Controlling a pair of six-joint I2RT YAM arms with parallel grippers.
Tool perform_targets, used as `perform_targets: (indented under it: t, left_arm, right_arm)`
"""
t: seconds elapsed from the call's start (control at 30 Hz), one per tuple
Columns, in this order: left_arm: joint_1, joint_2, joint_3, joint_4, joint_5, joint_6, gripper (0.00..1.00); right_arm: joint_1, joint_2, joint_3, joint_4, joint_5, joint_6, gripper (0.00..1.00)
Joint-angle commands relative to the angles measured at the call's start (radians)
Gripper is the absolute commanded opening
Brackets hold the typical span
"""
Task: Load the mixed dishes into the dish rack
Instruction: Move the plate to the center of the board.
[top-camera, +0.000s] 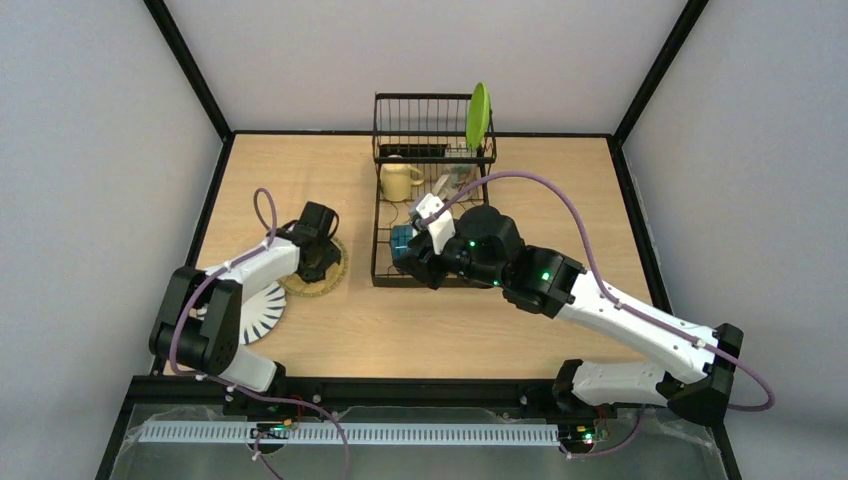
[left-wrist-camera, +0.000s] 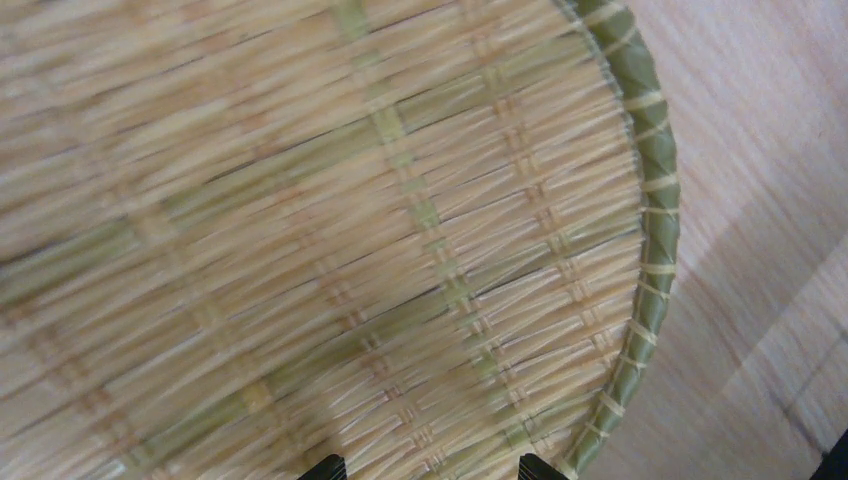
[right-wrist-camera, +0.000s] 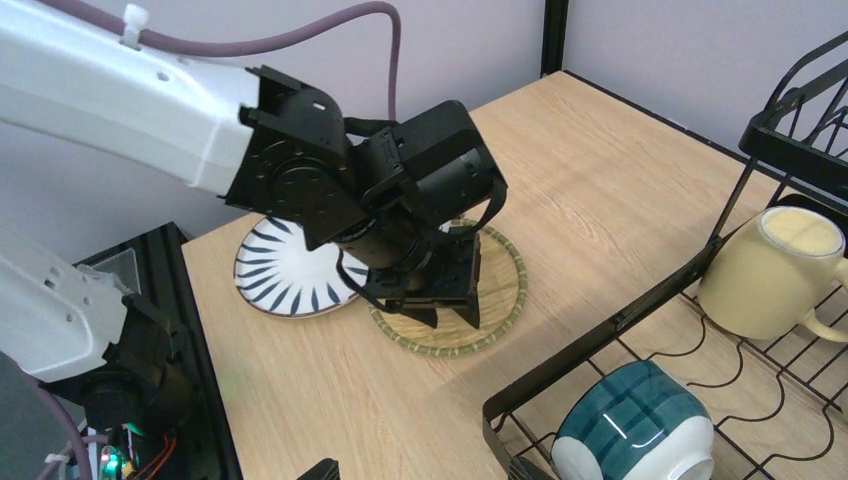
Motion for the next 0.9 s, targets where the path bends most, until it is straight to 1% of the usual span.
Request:
perform_targets:
  t: [0.0,0.37,0.57,0.73,0.87]
  left_arm:
    - [-0.038,-0.051,-0.05,-0.062,-0.007,-0.057,0.99]
    - [-0.146,-0.146,-0.049,-0.127,-0.018,-0.133,0.99]
    - [-0.203,-0.205,-0.086,-0.178,-0.046,-0.184,0.99]
    - [-0.209,-0.274,-0.136,-0.194,-0.083,-0.236,0.99]
    - [-0.209,-0.325,-0.125,-0.199,-0.111,-0.233,0.99]
  right_arm:
    - [0.008,-0.025,-0.015,-0.01,-0.002,0.006,0.96]
    - [0.008,-0.045,-0.026,-0.019,-0.014,-0.001,0.96]
    - [0.008,-0.061,-0.044,-0.022,-0.014,0.001,0.96]
    - [0.008,-0.073,-0.053,-0.024,-0.022,0.005,0.96]
    - [0.009,-0.073,-0.055,-0.027,-0.036,0.008,0.96]
